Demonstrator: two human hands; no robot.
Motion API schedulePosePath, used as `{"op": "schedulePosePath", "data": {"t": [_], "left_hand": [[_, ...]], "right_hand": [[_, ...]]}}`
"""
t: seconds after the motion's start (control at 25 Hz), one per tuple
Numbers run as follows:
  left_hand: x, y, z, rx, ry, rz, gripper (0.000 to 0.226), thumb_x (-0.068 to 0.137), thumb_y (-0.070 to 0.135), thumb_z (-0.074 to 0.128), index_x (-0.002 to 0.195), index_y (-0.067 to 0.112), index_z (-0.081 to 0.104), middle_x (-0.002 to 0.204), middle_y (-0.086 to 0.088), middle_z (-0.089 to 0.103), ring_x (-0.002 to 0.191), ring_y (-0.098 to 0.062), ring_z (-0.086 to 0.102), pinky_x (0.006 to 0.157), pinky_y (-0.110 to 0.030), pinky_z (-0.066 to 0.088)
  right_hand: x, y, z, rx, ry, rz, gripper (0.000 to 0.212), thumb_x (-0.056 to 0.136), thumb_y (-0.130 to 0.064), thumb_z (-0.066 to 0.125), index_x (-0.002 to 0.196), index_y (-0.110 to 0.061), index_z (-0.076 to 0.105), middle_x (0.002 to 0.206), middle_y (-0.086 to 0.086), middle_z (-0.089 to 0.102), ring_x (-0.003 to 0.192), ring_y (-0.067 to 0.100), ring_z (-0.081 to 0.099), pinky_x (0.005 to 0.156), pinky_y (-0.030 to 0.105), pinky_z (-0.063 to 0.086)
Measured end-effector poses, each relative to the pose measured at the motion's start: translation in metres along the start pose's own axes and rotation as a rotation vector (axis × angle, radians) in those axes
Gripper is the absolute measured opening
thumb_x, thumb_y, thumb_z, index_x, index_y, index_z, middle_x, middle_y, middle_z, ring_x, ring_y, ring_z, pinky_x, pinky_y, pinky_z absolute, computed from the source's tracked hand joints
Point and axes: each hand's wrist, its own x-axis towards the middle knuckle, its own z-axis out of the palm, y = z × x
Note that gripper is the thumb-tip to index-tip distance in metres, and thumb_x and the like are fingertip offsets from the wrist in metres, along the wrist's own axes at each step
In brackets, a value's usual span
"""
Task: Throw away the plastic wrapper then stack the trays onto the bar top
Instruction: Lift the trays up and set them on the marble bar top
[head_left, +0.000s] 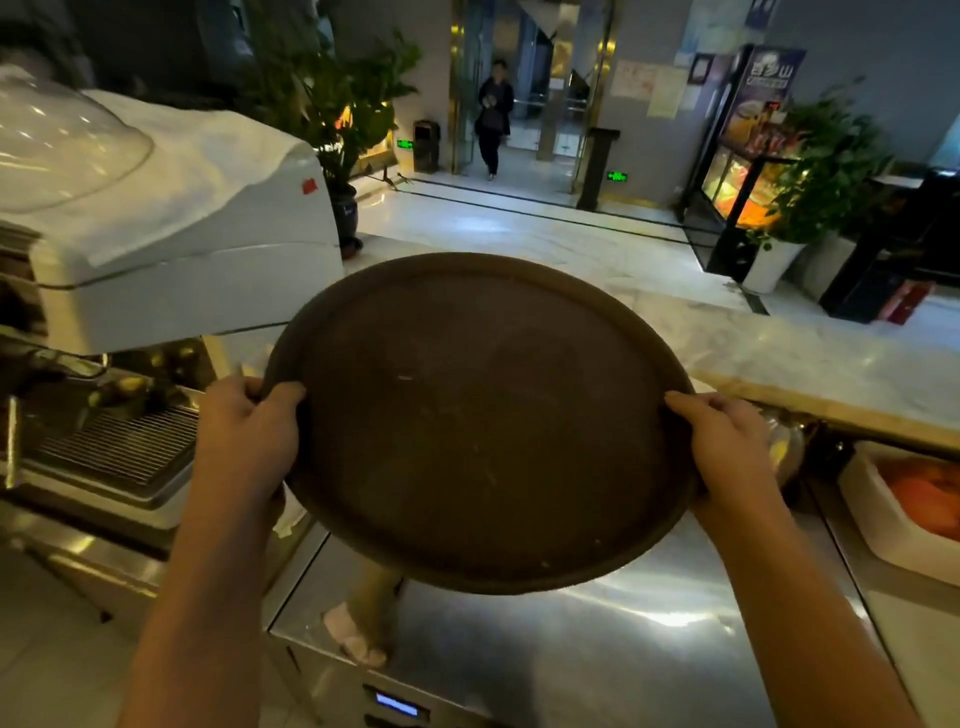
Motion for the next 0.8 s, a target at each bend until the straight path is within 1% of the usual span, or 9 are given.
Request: {"op": "schedulePosePath", "data": {"t": [0.16, 0.24, 0.36, 0.48, 0.56, 0.64, 0.68, 0.72, 0.8], "left_hand": [[0.036, 0.02, 0.02, -0.014, 0.01, -0.045, 0.014, 0.095, 0.022, 0.052, 0.093, 0.01, 0.057, 0.083, -0.011, 0.058, 0.073, -0.025, 0.057, 0.061, -0.036, 0.045], [0.058, 0.036, 0.039, 0.002, 0.032, -0.027, 0.017, 0.095, 0.02, 0.052, 0.086, 0.007, 0.058, 0.083, -0.018, 0.059, 0.069, -0.028, 0.056, 0.057, -0.034, 0.043], [0.086, 0.06, 0.068, 0.053, 0.056, 0.011, 0.023, 0.094, 0.017, 0.054, 0.074, 0.004, 0.055, 0.08, -0.019, 0.055, 0.06, -0.026, 0.05, 0.055, -0.033, 0.039], [0.111, 0.076, 0.097, 0.091, 0.059, 0.036, 0.022, 0.092, 0.015, 0.057, 0.076, 0.0, 0.057, 0.077, -0.018, 0.054, 0.058, -0.026, 0.048, 0.057, -0.034, 0.039], [0.128, 0.085, 0.117, 0.058, 0.053, 0.03, 0.019, 0.092, 0.013, 0.058, 0.077, 0.003, 0.054, 0.076, -0.016, 0.052, 0.057, -0.025, 0.047, 0.056, -0.033, 0.039], [0.15, 0.092, 0.137, 0.025, 0.055, 0.014, 0.018, 0.092, 0.011, 0.058, 0.076, 0.003, 0.054, 0.077, -0.017, 0.052, 0.059, -0.027, 0.048, 0.056, -0.033, 0.039], [0.163, 0.095, 0.146, 0.028, 0.048, 0.014, 0.017, 0.091, 0.011, 0.058, 0.077, 0.001, 0.056, 0.08, -0.018, 0.054, 0.063, -0.028, 0.051, 0.059, -0.035, 0.041], [0.179, 0.096, 0.156, 0.047, 0.038, 0.021, 0.015, 0.09, 0.011, 0.058, 0.081, 0.0, 0.058, 0.083, -0.018, 0.055, 0.07, -0.03, 0.055, 0.064, -0.039, 0.044], [0.215, 0.097, 0.176, 0.072, 0.029, 0.031, 0.02, 0.089, 0.013, 0.058, 0.094, -0.006, 0.06, 0.093, -0.018, 0.062, 0.081, -0.035, 0.061, 0.071, -0.045, 0.051]], "right_hand": [[0.045, -0.02, 0.022, -0.039, -0.053, -0.037, 0.025, 0.093, -0.024, 0.058, 0.104, -0.002, 0.06, 0.096, 0.016, 0.064, 0.09, 0.031, 0.061, 0.071, 0.038, 0.051], [0.074, -0.034, 0.031, -0.046, -0.064, -0.062, 0.025, 0.093, -0.025, 0.057, 0.1, -0.001, 0.06, 0.096, 0.018, 0.064, 0.087, 0.031, 0.061, 0.069, 0.038, 0.051], [0.112, -0.053, 0.039, -0.053, -0.079, -0.112, 0.025, 0.094, -0.025, 0.056, 0.1, -0.001, 0.059, 0.094, 0.024, 0.064, 0.077, 0.03, 0.06, 0.068, 0.041, 0.05], [0.148, -0.07, 0.048, -0.059, -0.087, -0.165, 0.025, 0.094, -0.021, 0.055, 0.102, 0.003, 0.058, 0.089, 0.023, 0.061, 0.078, 0.03, 0.058, 0.067, 0.043, 0.05], [0.173, -0.078, 0.054, -0.063, -0.082, -0.185, 0.029, 0.093, -0.017, 0.055, 0.102, 0.011, 0.055, 0.085, 0.021, 0.057, 0.077, 0.032, 0.056, 0.063, 0.039, 0.047], [0.198, -0.084, 0.062, -0.071, -0.08, -0.196, 0.032, 0.092, -0.014, 0.055, 0.095, 0.017, 0.053, 0.08, 0.02, 0.051, 0.073, 0.033, 0.05, 0.06, 0.038, 0.042], [0.21, -0.087, 0.065, -0.082, -0.078, -0.199, 0.028, 0.092, -0.013, 0.054, 0.086, 0.014, 0.053, 0.079, 0.02, 0.048, 0.072, 0.032, 0.048, 0.059, 0.039, 0.04], [0.221, -0.09, 0.071, -0.095, -0.077, -0.202, 0.024, 0.092, -0.012, 0.054, 0.078, 0.007, 0.052, 0.079, 0.019, 0.047, 0.072, 0.032, 0.047, 0.059, 0.039, 0.039], [0.242, -0.096, 0.085, -0.127, -0.055, -0.204, 0.026, 0.094, -0.012, 0.052, 0.07, -0.004, 0.047, 0.08, 0.019, 0.047, 0.069, 0.031, 0.047, 0.058, 0.036, 0.041]]}}
